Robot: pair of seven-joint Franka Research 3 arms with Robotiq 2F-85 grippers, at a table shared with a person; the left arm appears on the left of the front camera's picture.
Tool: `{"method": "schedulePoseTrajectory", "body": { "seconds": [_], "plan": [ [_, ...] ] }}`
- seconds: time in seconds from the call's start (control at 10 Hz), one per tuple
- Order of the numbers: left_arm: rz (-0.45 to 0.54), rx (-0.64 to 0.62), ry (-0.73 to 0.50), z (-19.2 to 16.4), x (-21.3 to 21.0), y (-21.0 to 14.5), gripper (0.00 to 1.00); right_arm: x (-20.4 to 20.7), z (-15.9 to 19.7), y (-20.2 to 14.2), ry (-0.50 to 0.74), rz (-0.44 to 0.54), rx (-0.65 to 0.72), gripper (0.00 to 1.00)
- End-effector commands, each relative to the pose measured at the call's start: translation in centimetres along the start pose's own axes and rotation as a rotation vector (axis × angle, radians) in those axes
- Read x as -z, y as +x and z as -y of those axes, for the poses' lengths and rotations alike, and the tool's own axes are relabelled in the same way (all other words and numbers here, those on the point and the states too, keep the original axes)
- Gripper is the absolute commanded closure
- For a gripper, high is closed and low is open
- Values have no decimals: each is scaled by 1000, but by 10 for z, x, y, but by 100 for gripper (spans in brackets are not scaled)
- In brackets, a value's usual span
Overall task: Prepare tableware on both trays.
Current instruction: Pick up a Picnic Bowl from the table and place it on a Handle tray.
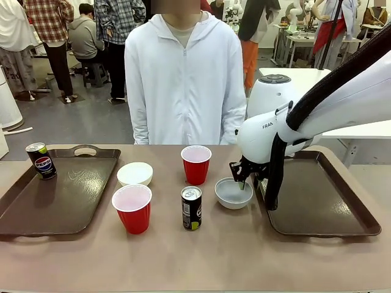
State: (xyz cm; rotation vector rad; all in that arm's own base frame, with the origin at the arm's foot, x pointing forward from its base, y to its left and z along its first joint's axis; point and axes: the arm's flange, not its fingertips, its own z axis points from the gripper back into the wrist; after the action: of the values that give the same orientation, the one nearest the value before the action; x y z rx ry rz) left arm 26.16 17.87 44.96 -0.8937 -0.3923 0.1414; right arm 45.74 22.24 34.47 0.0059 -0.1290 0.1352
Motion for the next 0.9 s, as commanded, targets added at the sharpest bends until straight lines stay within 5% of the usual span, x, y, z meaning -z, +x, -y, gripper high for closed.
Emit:
{"method": "schedulePoseTrajectory", "body": {
  "seconds": [0.0, 0.5, 0.8],
  "plan": [
    [3, 1, -6, -1, -1, 0, 0, -2, -5, 7, 0, -21, -1, 100],
    [3, 1, -6, -1, -1, 0, 0, -20, 3, -8, -23, -71, -18, 100],
    [3, 1, -6, -1, -1, 0, 0, -105, 24, -77, -13, -11, -68, 100]
  ]
}}
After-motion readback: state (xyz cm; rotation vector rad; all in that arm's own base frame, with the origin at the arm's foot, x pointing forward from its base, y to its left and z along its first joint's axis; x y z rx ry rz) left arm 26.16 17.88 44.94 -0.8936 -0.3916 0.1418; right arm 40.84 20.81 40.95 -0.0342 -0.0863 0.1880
